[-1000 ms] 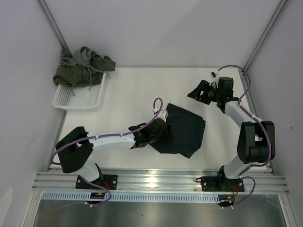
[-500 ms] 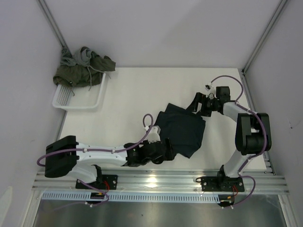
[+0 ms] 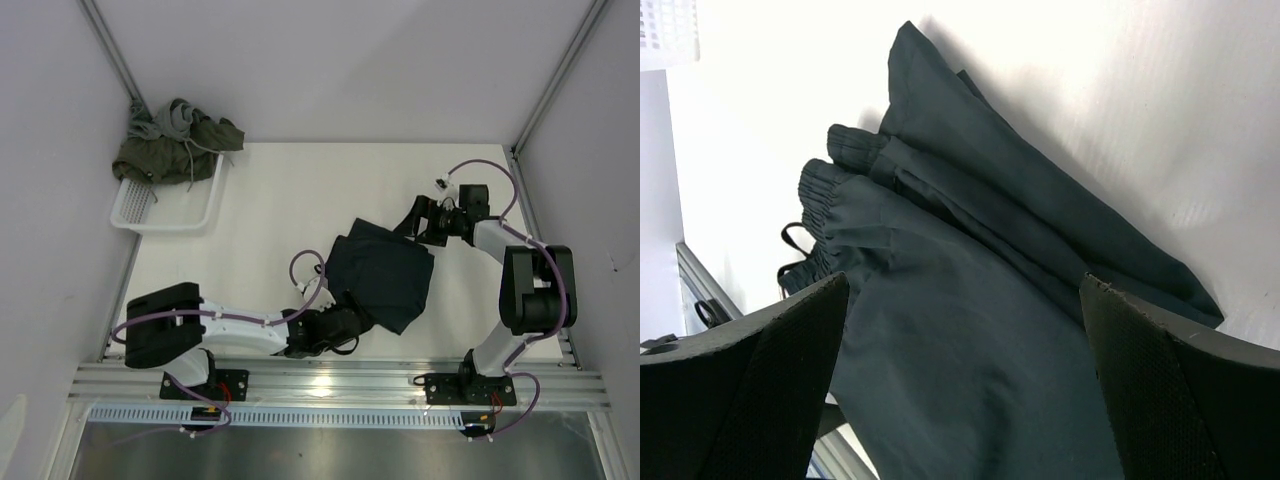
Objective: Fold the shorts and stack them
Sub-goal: Fold the shorts
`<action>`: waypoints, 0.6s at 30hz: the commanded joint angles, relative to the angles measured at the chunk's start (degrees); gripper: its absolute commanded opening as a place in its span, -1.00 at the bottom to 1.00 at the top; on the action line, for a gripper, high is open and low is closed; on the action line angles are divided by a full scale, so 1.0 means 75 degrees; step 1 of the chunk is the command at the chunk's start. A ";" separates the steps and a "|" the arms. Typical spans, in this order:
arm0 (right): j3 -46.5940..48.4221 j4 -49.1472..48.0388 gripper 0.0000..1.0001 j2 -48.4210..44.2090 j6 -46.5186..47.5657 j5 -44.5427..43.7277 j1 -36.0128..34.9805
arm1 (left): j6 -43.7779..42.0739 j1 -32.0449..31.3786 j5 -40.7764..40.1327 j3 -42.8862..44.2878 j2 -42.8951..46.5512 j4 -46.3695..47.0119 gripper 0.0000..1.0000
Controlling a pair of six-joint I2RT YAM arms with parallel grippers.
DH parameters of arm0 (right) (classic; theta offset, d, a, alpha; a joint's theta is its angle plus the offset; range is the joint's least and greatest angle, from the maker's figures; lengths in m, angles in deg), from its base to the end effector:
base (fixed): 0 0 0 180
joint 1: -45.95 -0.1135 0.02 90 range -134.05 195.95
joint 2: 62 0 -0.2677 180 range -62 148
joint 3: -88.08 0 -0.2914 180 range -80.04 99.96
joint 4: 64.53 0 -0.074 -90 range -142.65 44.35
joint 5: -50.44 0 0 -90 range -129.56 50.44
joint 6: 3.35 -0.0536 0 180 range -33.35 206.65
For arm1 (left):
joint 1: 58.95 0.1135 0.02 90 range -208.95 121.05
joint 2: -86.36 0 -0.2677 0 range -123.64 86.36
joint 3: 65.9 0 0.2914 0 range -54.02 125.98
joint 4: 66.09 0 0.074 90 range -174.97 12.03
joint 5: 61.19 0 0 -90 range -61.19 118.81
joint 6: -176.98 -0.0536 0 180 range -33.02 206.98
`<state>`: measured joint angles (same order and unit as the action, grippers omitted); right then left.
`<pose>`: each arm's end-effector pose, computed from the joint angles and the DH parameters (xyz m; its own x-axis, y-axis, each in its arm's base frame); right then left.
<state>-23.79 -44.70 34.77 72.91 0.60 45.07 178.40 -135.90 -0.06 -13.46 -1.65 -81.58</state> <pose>0.3830 0.0405 0.1536 -0.8314 0.1688 -0.5294 -0.2489 0.7386 0.6265 0.0983 -0.3095 0.1175 -0.7800 -0.5120 -0.3599 -0.1950 0.7453 -0.6376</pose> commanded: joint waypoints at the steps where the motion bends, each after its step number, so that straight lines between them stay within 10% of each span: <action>1: -0.0105 -0.0321 0.99 -0.0457 -0.0090 0.0164 0.0036 | 0.1122 -0.0041 -0.0440 0.0463 -0.0371 0.0131 0.98; 18: -0.0363 -0.0509 0.99 -0.0926 -0.0196 0.0188 0.0341 | 0.1733 0.1000 -0.0886 0.0851 -0.1789 0.0435 0.64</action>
<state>-26.13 -46.34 30.55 71.67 1.21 47.41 190.35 -130.92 -4.36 -7.38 -12.18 -75.31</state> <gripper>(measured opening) 0.993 0.843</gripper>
